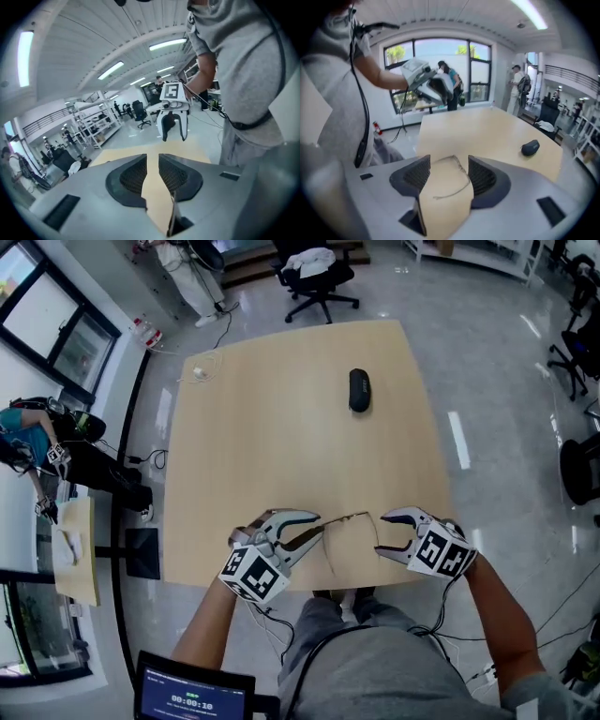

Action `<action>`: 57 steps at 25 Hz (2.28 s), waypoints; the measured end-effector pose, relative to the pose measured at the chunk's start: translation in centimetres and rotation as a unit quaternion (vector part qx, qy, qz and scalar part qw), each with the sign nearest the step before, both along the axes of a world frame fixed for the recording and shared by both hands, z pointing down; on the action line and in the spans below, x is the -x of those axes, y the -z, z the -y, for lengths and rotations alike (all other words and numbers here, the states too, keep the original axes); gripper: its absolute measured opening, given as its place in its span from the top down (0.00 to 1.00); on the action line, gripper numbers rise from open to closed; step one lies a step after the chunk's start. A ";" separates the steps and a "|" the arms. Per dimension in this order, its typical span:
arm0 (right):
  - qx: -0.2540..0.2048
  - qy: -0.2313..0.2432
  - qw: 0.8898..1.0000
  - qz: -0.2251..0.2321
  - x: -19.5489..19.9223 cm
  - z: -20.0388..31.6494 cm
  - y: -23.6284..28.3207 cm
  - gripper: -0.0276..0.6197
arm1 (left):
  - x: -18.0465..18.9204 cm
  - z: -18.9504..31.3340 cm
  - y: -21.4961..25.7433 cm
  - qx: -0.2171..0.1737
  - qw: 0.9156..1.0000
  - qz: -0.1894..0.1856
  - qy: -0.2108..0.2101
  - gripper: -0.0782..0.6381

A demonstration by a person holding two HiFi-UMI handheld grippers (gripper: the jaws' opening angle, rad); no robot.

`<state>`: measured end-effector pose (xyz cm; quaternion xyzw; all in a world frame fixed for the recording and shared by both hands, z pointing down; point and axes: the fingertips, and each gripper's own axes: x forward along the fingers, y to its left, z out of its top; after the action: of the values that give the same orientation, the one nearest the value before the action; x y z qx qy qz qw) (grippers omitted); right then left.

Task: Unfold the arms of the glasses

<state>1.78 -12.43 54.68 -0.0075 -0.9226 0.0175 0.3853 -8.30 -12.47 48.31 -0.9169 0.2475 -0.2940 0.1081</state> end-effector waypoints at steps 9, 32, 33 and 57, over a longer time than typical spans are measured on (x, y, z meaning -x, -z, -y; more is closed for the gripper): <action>-0.018 -0.191 0.927 0.323 4.0 -0.7 21.9 0.89 | 5.3 -3.1 16.1 -0.136 0.976 -0.101 0.138 0.78; -0.185 -0.256 0.851 0.420 -1.0 -23.5 37.5 0.92 | 15.5 -28.6 28.4 -0.263 0.849 -0.280 0.362 0.78; -0.182 -0.254 0.853 0.417 -1.5 -23.8 37.5 0.92 | 15.2 -29.1 28.2 -0.262 0.846 -0.280 0.370 0.78; -0.177 -0.196 0.874 0.408 -12.0 -31.5 37.9 0.93 | 2.4 -38.3 29.0 -0.280 0.826 -0.270 0.408 0.78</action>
<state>13.75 19.05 16.79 0.2352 -0.9681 -0.0752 -0.0421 -10.66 25.83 19.35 -0.7059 0.6896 0.0295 0.1593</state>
